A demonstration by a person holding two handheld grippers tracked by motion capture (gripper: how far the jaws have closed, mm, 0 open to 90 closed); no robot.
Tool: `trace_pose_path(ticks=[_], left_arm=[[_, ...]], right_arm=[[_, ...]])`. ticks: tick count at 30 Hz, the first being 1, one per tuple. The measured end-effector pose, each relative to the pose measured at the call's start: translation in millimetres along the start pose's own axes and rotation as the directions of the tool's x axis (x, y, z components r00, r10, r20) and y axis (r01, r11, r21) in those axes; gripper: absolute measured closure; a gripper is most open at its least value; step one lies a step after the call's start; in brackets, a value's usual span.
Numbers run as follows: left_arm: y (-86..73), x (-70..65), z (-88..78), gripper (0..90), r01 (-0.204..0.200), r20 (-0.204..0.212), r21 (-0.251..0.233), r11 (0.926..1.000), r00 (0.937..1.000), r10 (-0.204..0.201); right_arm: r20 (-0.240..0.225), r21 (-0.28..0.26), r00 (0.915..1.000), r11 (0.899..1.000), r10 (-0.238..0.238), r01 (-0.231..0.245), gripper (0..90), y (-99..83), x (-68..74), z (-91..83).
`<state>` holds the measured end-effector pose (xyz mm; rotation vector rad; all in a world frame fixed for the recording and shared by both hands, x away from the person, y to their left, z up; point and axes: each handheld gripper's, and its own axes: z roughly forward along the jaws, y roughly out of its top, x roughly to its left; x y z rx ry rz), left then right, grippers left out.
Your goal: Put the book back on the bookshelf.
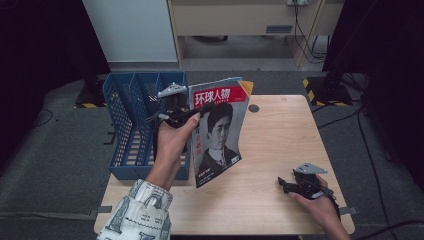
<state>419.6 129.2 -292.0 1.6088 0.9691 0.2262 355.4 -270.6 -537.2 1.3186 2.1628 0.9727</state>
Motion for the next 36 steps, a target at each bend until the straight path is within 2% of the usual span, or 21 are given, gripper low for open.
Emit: trace_pose_path(ticks=[5,20,36], left_arm=[[2.4,-0.8,-3.7,86.6,-0.007,-0.001,-0.002,1.0,1.0,0.007],[9.7,1.2,-22.0,86.6,0.006,-0.002,-0.036,0.9993,1.0,-0.007],[4.4,19.7,-46.9,86.6,0.036,-0.022,-0.067,0.9971,0.9991,-0.037]], right_arm=[[0.0,0.0,1.0,1.0,0.0,0.0,28.2,0.0,0.0,0.0],[-0.001,0.0,1.0,1.0,0.0,0.0,28.1,0.0,-0.1,0.0],[-0.002,-0.001,1.0,1.0,0.001,-0.001,28.1,0.2,-0.1,0.3]])
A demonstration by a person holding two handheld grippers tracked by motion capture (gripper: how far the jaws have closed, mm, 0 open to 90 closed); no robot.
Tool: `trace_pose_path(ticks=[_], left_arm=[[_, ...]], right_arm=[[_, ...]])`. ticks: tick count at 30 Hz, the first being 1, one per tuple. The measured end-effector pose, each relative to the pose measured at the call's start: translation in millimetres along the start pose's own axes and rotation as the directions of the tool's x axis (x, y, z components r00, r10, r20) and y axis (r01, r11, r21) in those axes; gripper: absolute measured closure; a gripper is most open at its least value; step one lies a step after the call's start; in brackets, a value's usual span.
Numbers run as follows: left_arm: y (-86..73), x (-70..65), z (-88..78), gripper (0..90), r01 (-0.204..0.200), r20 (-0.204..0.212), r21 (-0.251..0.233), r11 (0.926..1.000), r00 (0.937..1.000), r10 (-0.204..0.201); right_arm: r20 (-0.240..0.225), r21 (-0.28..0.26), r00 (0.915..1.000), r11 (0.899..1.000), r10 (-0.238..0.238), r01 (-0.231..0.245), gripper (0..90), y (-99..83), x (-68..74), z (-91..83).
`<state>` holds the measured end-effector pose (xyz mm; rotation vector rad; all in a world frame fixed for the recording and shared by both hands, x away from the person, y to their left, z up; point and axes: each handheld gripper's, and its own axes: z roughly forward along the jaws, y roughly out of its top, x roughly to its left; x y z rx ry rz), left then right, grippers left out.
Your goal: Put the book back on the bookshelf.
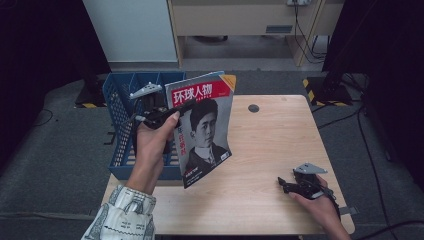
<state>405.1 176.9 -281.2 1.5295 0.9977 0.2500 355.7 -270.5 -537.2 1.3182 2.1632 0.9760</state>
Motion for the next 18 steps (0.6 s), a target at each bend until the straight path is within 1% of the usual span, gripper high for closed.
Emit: trace_pose_path(ticks=[10,18], left_arm=[[-0.1,14.3,-23.3,86.6,0.012,-0.031,-0.025,0.9996,0.9994,-0.013],[1.1,23.2,-34.6,86.6,0.025,-0.043,-0.043,0.9988,0.9987,-0.027]], right_arm=[[-0.001,0.0,1.0,1.0,-0.003,0.003,28.2,0.2,0.0,0.2],[-0.002,0.002,1.0,1.0,0.002,-0.002,28.2,0.2,0.2,0.1]])
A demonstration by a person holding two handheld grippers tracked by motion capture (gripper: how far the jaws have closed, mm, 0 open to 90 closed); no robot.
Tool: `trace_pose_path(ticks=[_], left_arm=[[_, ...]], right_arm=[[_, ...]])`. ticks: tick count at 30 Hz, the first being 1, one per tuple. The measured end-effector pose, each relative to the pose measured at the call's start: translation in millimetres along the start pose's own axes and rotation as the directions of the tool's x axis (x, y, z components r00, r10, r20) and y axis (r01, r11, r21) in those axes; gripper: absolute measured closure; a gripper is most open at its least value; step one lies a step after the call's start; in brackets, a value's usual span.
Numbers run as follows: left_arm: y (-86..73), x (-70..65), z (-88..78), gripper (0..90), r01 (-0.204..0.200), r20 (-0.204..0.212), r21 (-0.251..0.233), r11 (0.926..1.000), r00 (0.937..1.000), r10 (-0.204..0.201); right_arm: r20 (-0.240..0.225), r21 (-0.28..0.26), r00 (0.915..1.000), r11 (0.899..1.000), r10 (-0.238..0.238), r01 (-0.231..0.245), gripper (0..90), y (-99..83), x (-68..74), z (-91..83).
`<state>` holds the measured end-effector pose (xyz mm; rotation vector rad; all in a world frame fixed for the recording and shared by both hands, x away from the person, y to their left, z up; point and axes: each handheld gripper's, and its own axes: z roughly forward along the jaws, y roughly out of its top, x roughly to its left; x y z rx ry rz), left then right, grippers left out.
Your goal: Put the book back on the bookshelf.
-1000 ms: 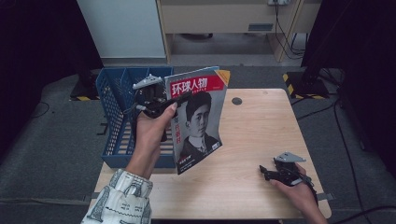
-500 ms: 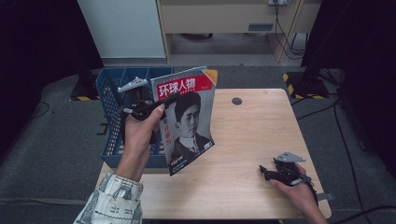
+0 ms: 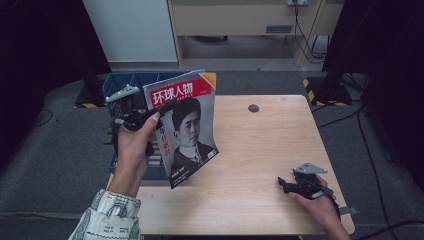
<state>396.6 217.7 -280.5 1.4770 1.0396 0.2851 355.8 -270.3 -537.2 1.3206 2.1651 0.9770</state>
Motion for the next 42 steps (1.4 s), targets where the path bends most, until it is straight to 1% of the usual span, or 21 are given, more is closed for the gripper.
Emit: trace_pose_path(ticks=[7,11,15,20,25,29,32,34,42], left_arm=[[1.3,5.9,-8.8,86.6,0.003,-0.015,-0.012,0.9999,0.9999,-0.003],[1.2,9.6,-13.2,86.6,0.014,-0.02,-0.024,0.9996,0.9997,-0.015],[2.2,13.8,-17.8,86.6,0.014,-0.024,-0.029,0.9995,0.9996,-0.014],[4.4,20.7,-23.2,86.6,0.024,-0.031,-0.038,0.999,0.9992,-0.026],[7.9,25.2,-31.9,86.6,0.044,-0.031,-0.066,0.9969,0.9985,-0.046],[11.2,27.9,-39.3,86.6,0.042,-0.04,-0.08,0.9959,0.9982,-0.045],[11.7,31.8,-43.7,86.6,0.049,-0.041,-0.097,0.9941,0.9978,-0.053],[11.7,35.7,-46.1,86.6,0.065,-0.04,-0.103,0.9926,0.9968,-0.069],[15.2,41.0,-57.7,86.6,0.063,-0.058,-0.122,0.9905,0.9958,-0.07]], right_arm=[[0.0,0.0,1.0,1.0,-0.002,0.002,28.3,0.1,-0.1,0.1],[0.0,0.0,1.0,1.0,-0.002,0.002,28.3,0.1,-0.1,0.1],[-0.001,0.0,1.0,1.0,-0.002,0.002,28.3,0.1,-0.1,0.1],[-0.002,0.001,1.0,1.0,-0.005,0.005,28.3,0.0,-0.4,0.0],[-0.002,0.0,1.0,1.0,-0.006,0.006,28.7,0.0,-0.2,0.0],[-0.002,0.0,1.0,1.0,-0.006,0.006,28.7,0.0,-0.3,0.0],[-0.002,0.0,1.0,1.0,-0.006,0.006,28.9,0.0,-0.2,-0.1],[-0.004,0.0,1.0,1.0,-0.006,0.006,29.5,0.0,0.1,-0.2],[-0.004,0.0,1.0,1.0,-0.006,0.006,29.5,0.0,0.1,-0.2]])
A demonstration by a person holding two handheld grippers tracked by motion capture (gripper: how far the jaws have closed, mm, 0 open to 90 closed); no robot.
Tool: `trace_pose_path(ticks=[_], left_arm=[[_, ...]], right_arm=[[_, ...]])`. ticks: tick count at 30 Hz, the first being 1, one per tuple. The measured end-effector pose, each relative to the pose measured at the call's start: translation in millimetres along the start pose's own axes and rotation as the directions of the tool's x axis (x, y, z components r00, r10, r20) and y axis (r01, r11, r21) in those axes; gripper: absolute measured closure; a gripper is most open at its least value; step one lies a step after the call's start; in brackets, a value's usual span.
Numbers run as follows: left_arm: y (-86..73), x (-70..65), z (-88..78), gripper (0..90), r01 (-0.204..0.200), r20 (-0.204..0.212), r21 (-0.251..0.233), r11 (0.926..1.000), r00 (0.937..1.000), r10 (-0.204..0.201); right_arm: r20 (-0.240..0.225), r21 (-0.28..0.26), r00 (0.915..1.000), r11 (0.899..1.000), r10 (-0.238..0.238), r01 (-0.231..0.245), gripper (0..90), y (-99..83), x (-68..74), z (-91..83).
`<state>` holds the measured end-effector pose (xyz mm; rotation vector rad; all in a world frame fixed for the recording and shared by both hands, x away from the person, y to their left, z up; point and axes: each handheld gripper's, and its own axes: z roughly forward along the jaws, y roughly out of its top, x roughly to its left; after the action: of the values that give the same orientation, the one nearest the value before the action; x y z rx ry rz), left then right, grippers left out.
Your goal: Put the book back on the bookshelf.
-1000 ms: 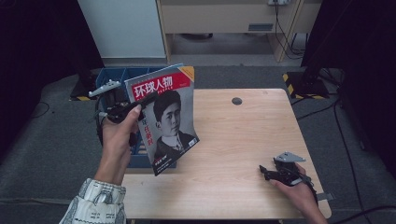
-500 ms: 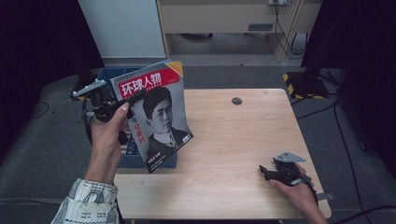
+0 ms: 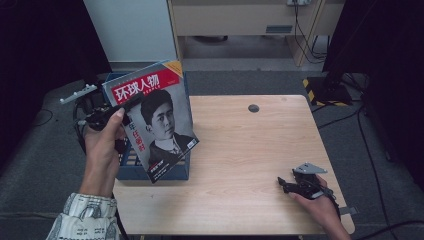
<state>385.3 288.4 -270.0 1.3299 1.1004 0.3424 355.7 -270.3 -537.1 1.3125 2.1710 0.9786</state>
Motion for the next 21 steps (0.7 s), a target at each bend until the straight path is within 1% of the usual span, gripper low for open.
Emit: trace_pose_path(ticks=[8,12,19,21], left_arm=[[4.5,7.6,-11.6,86.6,0.005,-0.019,-0.017,0.9998,0.9998,-0.005],[6.9,12.2,-17.5,86.6,-0.004,-0.028,-0.022,0.9998,0.9996,0.003],[11.5,20.0,-28.5,86.6,0.004,-0.049,-0.044,0.999,0.9988,-0.006],[12.8,21.9,-30.2,86.6,-0.003,-0.056,-0.044,0.999,0.9984,0.0]], right_arm=[[0.0,0.0,1.0,1.0,0.0,0.0,29.5,0.0,0.0,0.0],[0.0,0.0,1.0,1.0,0.0,0.0,29.5,0.0,0.0,0.0],[0.0,0.0,1.0,1.0,0.0,0.0,29.5,0.0,0.0,0.0],[0.0,0.0,1.0,1.0,0.0,0.0,29.5,0.0,0.0,0.0]])
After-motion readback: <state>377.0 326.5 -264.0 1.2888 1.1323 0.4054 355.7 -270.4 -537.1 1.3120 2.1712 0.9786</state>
